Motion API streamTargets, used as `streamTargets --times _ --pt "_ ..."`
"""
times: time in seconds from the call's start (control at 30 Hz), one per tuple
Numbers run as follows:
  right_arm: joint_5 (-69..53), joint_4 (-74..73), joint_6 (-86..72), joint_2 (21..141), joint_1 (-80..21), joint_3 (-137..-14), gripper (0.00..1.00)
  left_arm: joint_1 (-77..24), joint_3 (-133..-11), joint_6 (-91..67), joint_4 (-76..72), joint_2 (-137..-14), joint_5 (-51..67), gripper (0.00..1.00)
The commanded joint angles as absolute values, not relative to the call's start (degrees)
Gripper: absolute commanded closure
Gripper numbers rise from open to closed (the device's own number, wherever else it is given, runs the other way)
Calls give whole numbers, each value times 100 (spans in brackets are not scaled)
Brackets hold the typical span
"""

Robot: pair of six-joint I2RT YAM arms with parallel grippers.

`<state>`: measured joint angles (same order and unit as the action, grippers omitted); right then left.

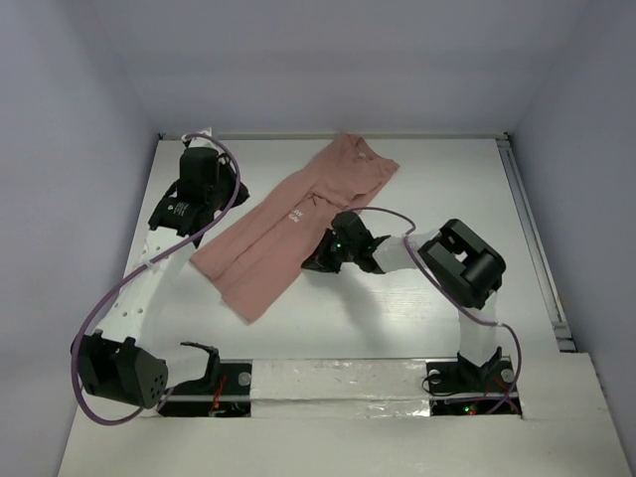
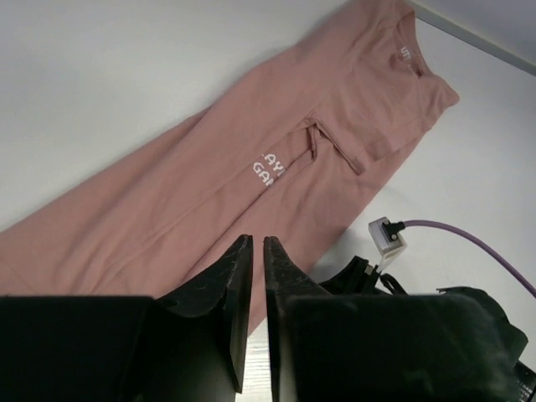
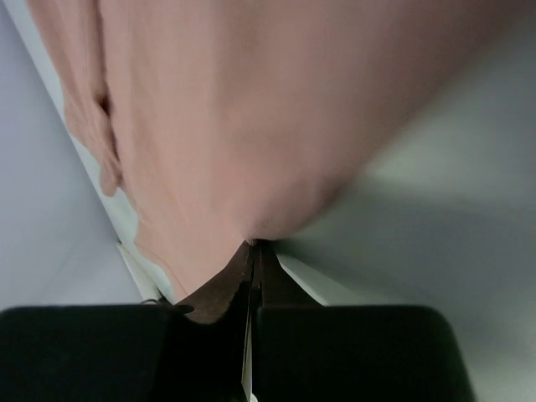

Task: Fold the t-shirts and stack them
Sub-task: Fold the tshirt

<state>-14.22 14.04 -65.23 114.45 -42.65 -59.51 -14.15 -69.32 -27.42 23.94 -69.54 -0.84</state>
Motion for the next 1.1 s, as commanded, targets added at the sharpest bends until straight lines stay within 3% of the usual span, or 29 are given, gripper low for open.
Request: streamTargets --times 0.0,0.13,0.27,0.37,0.4,0.43,0.5,0.57,0.6,0.67,0.7,0.73,0.87,1.07 --pt "-651 633 -6303 10921 -3956 -5127 100 -1406 -6882 -2681 2320 -6785 191 91" --pt "-694 116 -5663 9656 -2973 -3835 100 -1406 -6646 -2795 2233 -6855 369 81" --pt "-633 -1418 -4853 8396 -2172 -3305 100 -1520 -6364 -2813 2232 -6952 474 70" --pt "-343 -2195 -4597 7711 -1776 -3296 81 -1705 -6100 -2734 2311 -7180 668 61" --pt "-308 -2258 -4536 7569 -1680 -3278 54 -1809 -6021 -2699 2277 -7259 711 60" --pt "-325 -2311 -4492 7446 -1618 -3313 46 -1863 -5829 -2672 2181 -7425 825 60" --pt "-334 -2416 -4352 7165 -1564 -3471 43 -1863 -5713 -2628 1707 -7645 887 59" --pt "-430 -2435 -4202 7041 -1564 -3734 44 -1863 -5835 -2645 1425 -8181 1037 61" --pt "-561 -2443 -4149 6970 -1564 -3814 50 -1863 -5897 -2672 1006 -8357 1098 61" --pt "-606 -2470 -4104 6917 -1564 -3946 70 -1863 -6204 -2847 408 -9041 1283 63" --pt "-711 -2444 -4070 6847 -1564 -3946 92 -1863 -6362 -2882 239 -9279 1335 63" --pt "-790 -2400 -4069 6812 -1564 -3938 99 -1863 -6790 -2926 124 -9812 1336 63" --pt "-975 -2312 -4017 6583 -1564 -3710 100 -1863 -8127 -3190 -184 -11177 1677 63" --pt "-1151 -2382 -3841 6329 -1564 -3577 93 -1915 -10341 -3621 -38 -13102 1793 63"
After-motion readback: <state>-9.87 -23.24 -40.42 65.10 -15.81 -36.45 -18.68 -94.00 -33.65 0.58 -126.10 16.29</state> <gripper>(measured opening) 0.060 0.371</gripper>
